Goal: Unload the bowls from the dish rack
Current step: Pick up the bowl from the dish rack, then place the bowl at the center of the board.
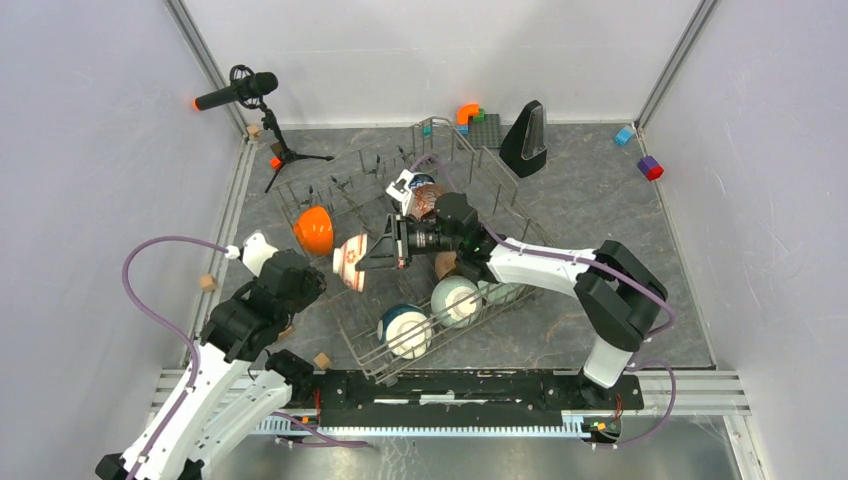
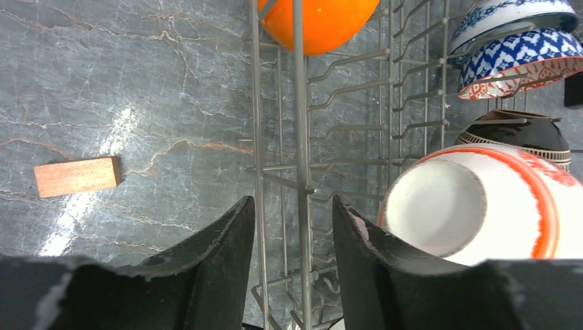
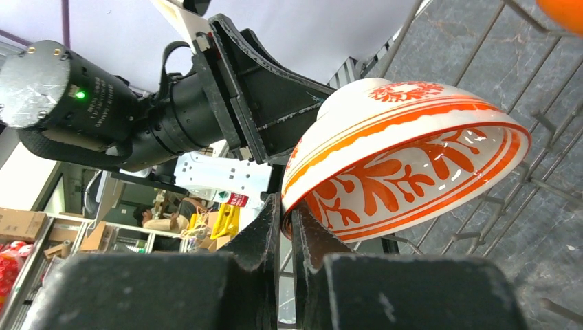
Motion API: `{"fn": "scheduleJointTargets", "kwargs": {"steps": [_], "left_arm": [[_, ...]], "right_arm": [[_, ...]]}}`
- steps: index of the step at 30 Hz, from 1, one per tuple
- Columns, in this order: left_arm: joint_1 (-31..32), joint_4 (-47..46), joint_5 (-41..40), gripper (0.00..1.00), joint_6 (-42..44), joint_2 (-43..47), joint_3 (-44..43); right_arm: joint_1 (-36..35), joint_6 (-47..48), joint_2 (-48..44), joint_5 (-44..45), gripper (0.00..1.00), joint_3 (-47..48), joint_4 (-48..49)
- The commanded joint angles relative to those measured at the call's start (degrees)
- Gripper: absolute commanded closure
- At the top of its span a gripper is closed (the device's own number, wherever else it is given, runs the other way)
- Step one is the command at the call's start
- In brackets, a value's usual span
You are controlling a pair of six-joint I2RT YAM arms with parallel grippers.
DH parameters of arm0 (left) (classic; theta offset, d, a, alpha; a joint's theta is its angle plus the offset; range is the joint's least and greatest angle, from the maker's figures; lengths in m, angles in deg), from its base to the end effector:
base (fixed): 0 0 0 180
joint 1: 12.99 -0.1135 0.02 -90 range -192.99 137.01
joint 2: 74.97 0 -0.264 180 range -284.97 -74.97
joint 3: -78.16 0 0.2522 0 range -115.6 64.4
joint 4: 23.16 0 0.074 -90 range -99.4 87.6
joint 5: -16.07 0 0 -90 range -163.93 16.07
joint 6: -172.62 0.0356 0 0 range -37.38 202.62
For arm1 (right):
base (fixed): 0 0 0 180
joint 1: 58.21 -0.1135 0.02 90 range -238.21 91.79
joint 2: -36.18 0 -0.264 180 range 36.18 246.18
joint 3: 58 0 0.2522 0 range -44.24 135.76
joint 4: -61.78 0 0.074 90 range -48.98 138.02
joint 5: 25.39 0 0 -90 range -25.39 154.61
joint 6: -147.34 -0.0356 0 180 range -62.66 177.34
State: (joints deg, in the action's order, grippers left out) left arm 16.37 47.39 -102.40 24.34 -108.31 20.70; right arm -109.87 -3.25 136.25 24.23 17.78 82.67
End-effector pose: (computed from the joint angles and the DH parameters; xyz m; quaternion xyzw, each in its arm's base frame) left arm 0.0974 -0.0353 0.2854 -0.3131 0.8488 -0.0843 0.4177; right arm 0.2282 0.3257 0.2637 -0.1828 0.6994 0.6744 0.1502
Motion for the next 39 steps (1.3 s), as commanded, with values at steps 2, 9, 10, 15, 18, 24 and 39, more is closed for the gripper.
{"fn": "scheduleJointTargets", "kwargs": {"steps": [2, 9, 10, 15, 18, 24, 39], "left_arm": [[-0.1, 0.4, -2.1, 0.42, 0.2, -0.2, -3.6], [-0.1, 0.4, -1.5, 0.22, 1.9, -0.5, -6.6], [-0.1, 0.5, -1.6, 0.18, 2.4, -0.7, -7.3], [-0.1, 0.8, -3.1, 0.00, 6.9, -1.6, -13.0], [-0.1, -1.0, -3.1, 0.00, 9.9, -1.9, -15.9], [-0.1, -7.0, 1.7, 0.00, 17.1, -3.4, -20.2], [-0.1, -23.3, 29.0, 0.00, 28.4, -14.4, -31.4]], "right_arm": [[2.0, 3.5, -7.0, -1.5, 1.00, 1.6, 1.0], [4.4, 9.4, -11.3, -1.1, 1.00, 3.6, -7.0], [5.0, 10.7, -12.3, -0.9, 1.00, 4.0, -9.3], [7.2, 22.4, -18.3, 3.1, 1.00, 8.0, -25.2], [7.5, 31.8, -21.8, 8.2, 1.00, 12.6, -37.4], [7.5, 44.1, -27.2, 16.7, 1.00, 18.8, -53.6], [-10.2, 75.6, -34.8, 59.3, 1.00, 22.6, -72.2]]}}
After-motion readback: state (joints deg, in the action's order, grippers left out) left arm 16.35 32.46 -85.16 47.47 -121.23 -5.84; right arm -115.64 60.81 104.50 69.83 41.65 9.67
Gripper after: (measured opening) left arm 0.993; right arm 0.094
